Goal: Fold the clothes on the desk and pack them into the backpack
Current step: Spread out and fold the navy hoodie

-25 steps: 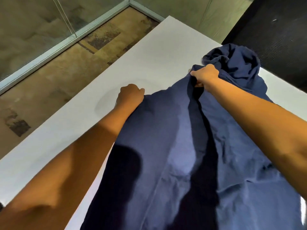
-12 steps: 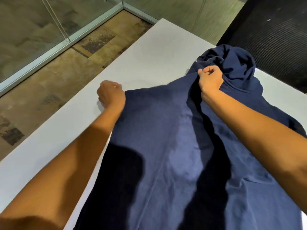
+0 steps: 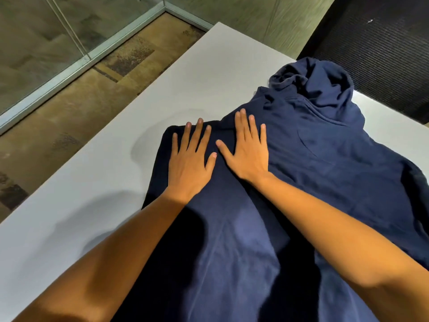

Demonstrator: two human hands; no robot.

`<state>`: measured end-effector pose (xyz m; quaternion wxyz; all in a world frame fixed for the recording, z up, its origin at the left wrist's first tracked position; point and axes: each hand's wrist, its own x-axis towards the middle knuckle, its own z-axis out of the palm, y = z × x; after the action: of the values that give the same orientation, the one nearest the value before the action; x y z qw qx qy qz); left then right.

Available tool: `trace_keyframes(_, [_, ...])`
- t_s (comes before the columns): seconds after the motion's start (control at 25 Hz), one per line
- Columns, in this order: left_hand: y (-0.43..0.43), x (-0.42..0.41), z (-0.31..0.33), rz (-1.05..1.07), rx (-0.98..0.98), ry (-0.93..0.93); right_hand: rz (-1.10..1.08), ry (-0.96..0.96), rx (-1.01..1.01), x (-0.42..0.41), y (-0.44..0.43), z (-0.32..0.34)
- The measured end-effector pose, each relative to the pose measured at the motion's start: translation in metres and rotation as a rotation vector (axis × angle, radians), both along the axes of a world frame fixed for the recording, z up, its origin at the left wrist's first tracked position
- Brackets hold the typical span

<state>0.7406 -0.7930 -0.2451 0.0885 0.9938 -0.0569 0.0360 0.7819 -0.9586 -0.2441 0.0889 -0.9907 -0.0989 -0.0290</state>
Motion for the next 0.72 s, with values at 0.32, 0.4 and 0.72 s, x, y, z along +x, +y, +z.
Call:
trace_keyframes(0.32, [0.014,-0.023,-0.004,0.007,0.009,0.017,-0.066,0.001,-0.101,-0.003,0.005,0.004])
trace_keyframes(0.4, [0.019,-0.016,-0.004,0.003,0.011,0.022,0.11,-0.023,-0.058,-0.044,0.016,0.001])
trace_keyframes(0.72, [0.038,-0.009,0.001,-0.043,-0.009,0.106,0.06,0.073,-0.072,-0.174,-0.033,0.006])
